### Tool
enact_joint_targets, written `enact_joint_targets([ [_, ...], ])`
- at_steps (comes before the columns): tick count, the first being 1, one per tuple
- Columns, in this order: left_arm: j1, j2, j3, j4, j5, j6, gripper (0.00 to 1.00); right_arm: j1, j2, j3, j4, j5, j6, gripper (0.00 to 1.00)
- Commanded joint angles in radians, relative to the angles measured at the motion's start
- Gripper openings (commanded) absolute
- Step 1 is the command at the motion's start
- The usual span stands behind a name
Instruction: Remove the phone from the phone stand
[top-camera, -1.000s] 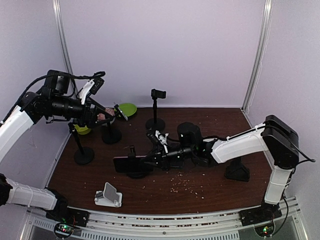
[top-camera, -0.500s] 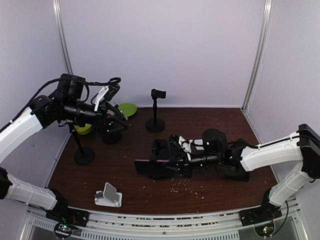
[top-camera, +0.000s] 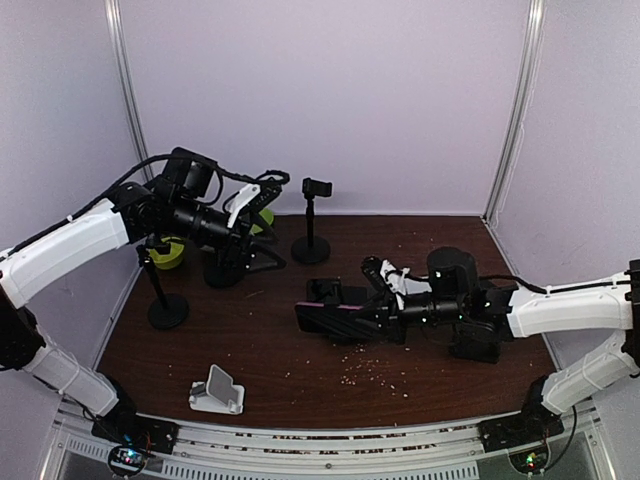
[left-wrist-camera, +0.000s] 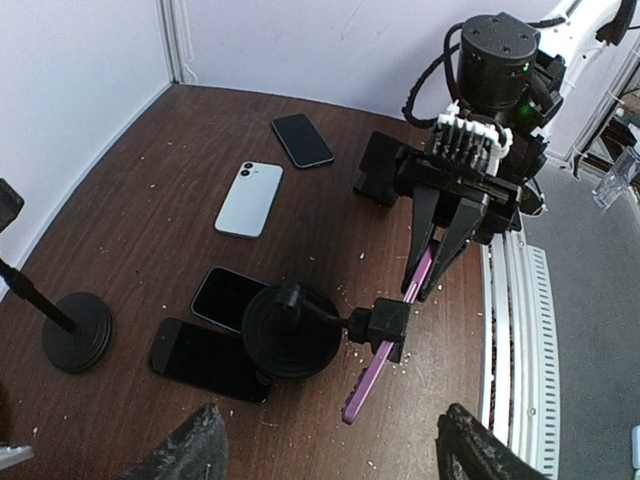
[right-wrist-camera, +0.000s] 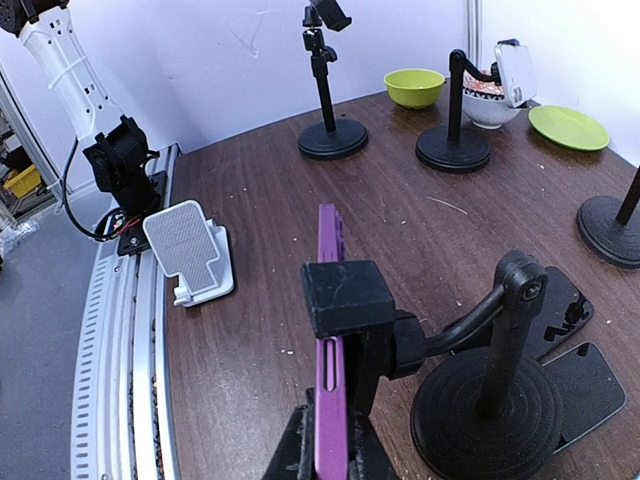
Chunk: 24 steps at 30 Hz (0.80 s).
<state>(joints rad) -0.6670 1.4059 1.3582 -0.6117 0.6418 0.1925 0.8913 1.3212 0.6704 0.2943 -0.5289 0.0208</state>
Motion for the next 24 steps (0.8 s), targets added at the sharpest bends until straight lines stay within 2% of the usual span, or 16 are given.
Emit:
enact_joint_targets([
  [1, -0.030, 0.017, 0.005, 0.085, 0.051, 0.093, 0.73, -0.004, -0.057, 0.003, 0.100, 0.011, -0.020, 0.00],
  [13, -0.083, 0.043, -0.142, 0.180, 0.149, 0.210, 0.67, 0.005, -0.018, 0.117, 0.019, 0.010, -0.019, 0.00],
  [19, -0.089, 0.055, -0.194, 0.289, 0.237, 0.119, 0.57, 0.055, 0.007, 0.170, 0.024, 0.052, -0.021, 0.00],
  [24, -0.127, 0.051, -0.230, 0.320, 0.204, 0.095, 0.57, 0.112, 0.046, 0.219, 0.016, 0.089, -0.031, 0.00],
])
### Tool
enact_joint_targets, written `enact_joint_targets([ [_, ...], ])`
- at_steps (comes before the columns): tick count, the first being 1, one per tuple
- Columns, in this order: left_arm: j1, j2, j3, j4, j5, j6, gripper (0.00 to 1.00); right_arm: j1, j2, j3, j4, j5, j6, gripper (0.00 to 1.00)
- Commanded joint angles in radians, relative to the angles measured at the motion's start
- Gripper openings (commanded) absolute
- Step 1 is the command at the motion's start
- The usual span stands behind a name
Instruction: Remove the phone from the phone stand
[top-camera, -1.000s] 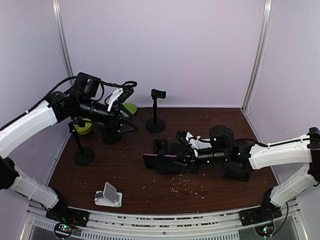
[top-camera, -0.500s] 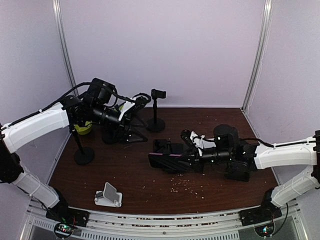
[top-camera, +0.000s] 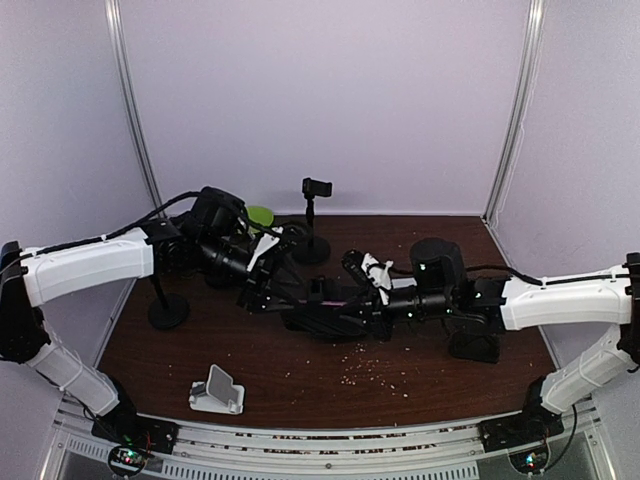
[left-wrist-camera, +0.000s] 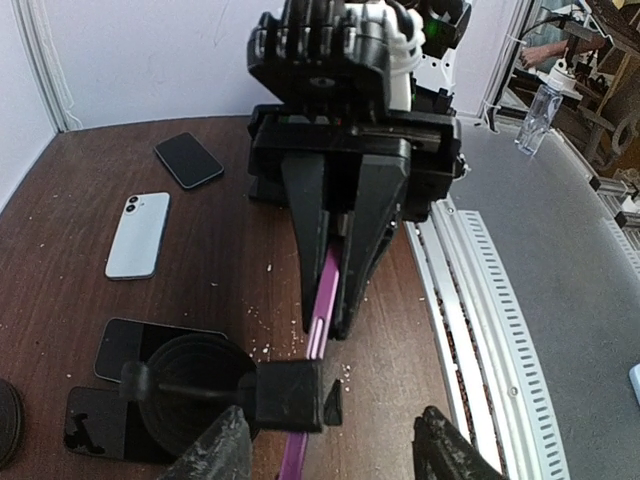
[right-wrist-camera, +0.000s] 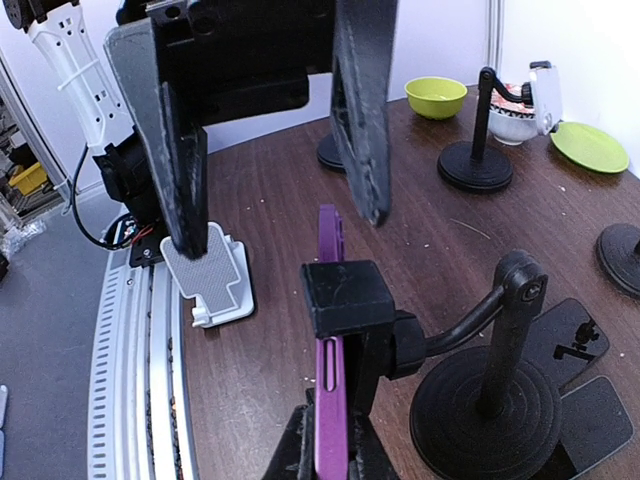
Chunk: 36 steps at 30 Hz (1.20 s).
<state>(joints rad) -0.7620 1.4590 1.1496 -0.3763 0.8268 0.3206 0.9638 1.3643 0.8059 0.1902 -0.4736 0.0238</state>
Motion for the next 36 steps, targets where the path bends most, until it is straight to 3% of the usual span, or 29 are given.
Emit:
enact_joint_targets([
  [1, -0.041, -0.002, -0.022, 0.074, 0.004, -0.030, 0.56, 0.047, 0.009, 0.093, 0.122, 0.035, -0.036, 0.00],
  [9, -0.082, -0.066, -0.023, -0.003, -0.109, -0.056, 0.57, 0.119, 0.032, 0.143, 0.105, 0.067, -0.068, 0.00],
  [21, -0.082, -0.198, -0.158, 0.049, -0.143, -0.040, 0.52, 0.179, 0.053, 0.199, 0.089, 0.128, -0.093, 0.00],
  [26, -0.082, -0.216, -0.162, 0.045, -0.153, -0.028, 0.49, 0.183, 0.053, 0.221, 0.082, 0.148, -0.109, 0.00],
  [30, -0.082, -0.218, -0.161, 0.045, -0.159, -0.025, 0.39, 0.182, 0.059, 0.231, 0.079, 0.157, -0.117, 0.00],
  [36, -0.082, -0.213, -0.158, 0.043, -0.157, -0.023, 0.32, 0.183, 0.061, 0.234, 0.081, 0.165, -0.125, 0.00],
])
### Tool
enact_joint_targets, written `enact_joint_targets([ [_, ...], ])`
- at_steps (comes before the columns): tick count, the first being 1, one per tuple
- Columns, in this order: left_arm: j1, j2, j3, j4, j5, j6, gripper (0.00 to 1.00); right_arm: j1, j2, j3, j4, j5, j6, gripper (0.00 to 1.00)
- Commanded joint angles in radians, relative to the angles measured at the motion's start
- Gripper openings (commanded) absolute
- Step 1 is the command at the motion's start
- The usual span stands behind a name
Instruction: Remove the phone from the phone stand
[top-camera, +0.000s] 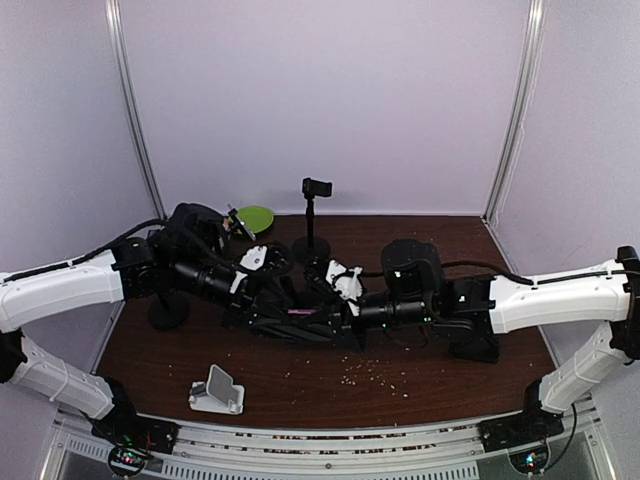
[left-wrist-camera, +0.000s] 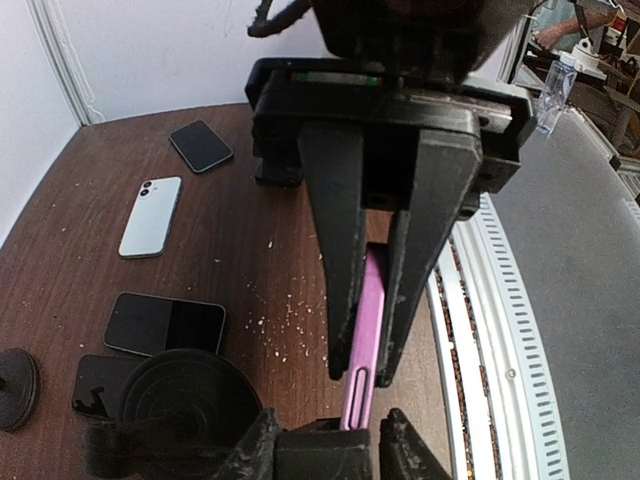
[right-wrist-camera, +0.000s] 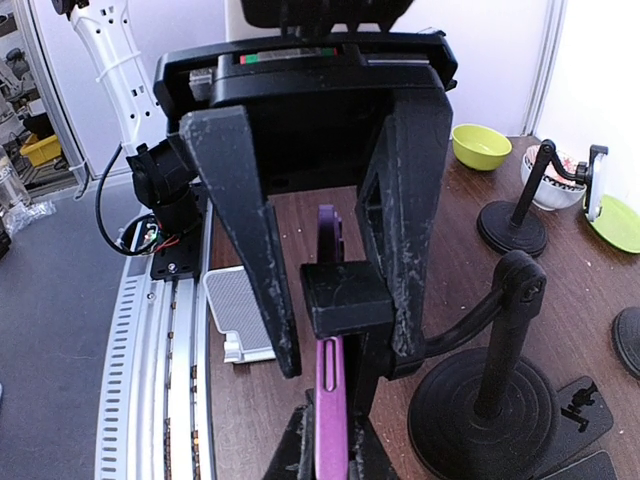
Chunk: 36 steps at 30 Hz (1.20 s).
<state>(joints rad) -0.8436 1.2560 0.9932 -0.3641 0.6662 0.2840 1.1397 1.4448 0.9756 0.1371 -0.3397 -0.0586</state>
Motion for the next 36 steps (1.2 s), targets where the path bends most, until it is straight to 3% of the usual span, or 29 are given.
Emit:
enact_joint_targets([
  [1, 0.000, -0.008, -0.001, 0.031, 0.003, 0.013, 0.31, 0.006, -0.018, 0.065, 0.134, 0.032, -0.044, 0.00],
  [15, 0.000, 0.018, 0.018, 0.018, 0.006, -0.001, 0.18, 0.008, -0.023, 0.057, 0.135, 0.048, -0.055, 0.00],
  [21, 0.000, 0.024, 0.038, -0.004, -0.005, -0.001, 0.00, 0.008, -0.040, 0.029, 0.110, 0.082, -0.078, 0.00],
  [36, 0.000, 0.042, 0.054, -0.035, -0.020, 0.000, 0.00, 0.008, -0.126, -0.113, 0.076, 0.170, -0.096, 0.00],
])
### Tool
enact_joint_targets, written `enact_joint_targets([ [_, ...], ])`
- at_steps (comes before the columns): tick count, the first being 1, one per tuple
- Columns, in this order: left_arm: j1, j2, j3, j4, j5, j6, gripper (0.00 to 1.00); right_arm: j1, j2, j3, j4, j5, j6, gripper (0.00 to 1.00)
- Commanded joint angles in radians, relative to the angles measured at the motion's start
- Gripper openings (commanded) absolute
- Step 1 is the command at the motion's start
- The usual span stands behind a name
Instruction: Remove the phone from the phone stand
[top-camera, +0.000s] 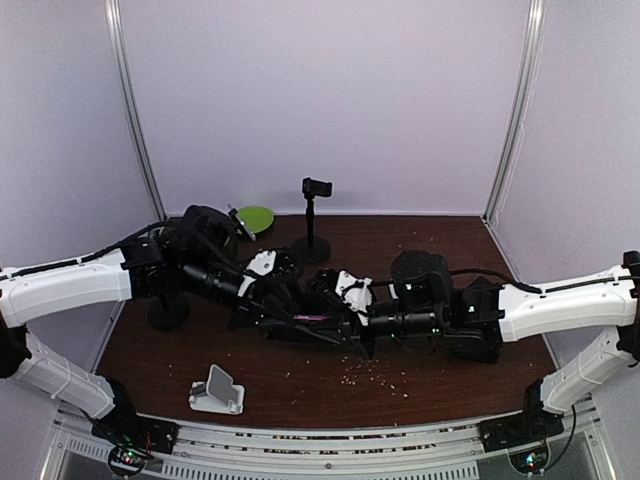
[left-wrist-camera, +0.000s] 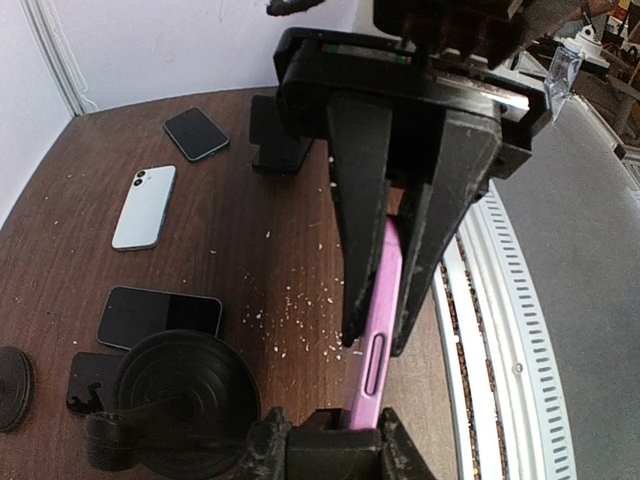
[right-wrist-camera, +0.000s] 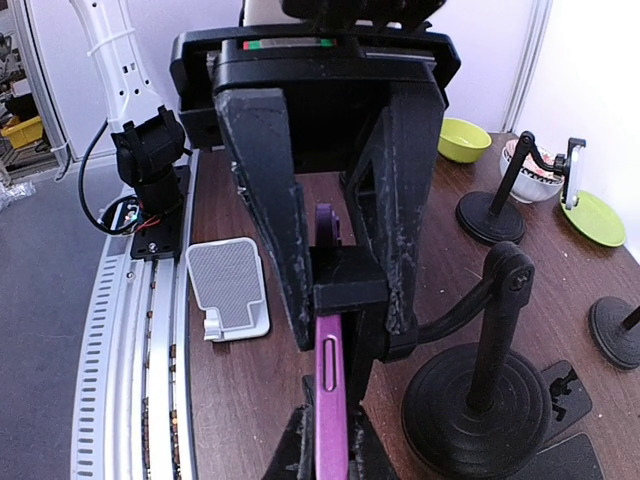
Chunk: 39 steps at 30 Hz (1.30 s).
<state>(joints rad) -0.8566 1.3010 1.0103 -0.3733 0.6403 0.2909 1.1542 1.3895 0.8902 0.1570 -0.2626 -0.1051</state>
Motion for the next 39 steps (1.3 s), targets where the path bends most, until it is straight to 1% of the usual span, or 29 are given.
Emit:
enact_joint_targets([
  [1, 0.012, -0.001, 0.039, -0.028, 0.007, -0.007, 0.00, -0.007, -0.073, -0.032, 0.056, 0.094, -0.048, 0.00],
  [24, 0.013, 0.009, 0.042, -0.037, 0.016, -0.006, 0.00, -0.021, -0.131, -0.086, 0.060, 0.121, -0.042, 0.00],
  [39, 0.013, 0.014, 0.045, -0.045, 0.007, -0.003, 0.00, -0.048, -0.183, -0.110, 0.010, 0.126, -0.059, 0.00],
])
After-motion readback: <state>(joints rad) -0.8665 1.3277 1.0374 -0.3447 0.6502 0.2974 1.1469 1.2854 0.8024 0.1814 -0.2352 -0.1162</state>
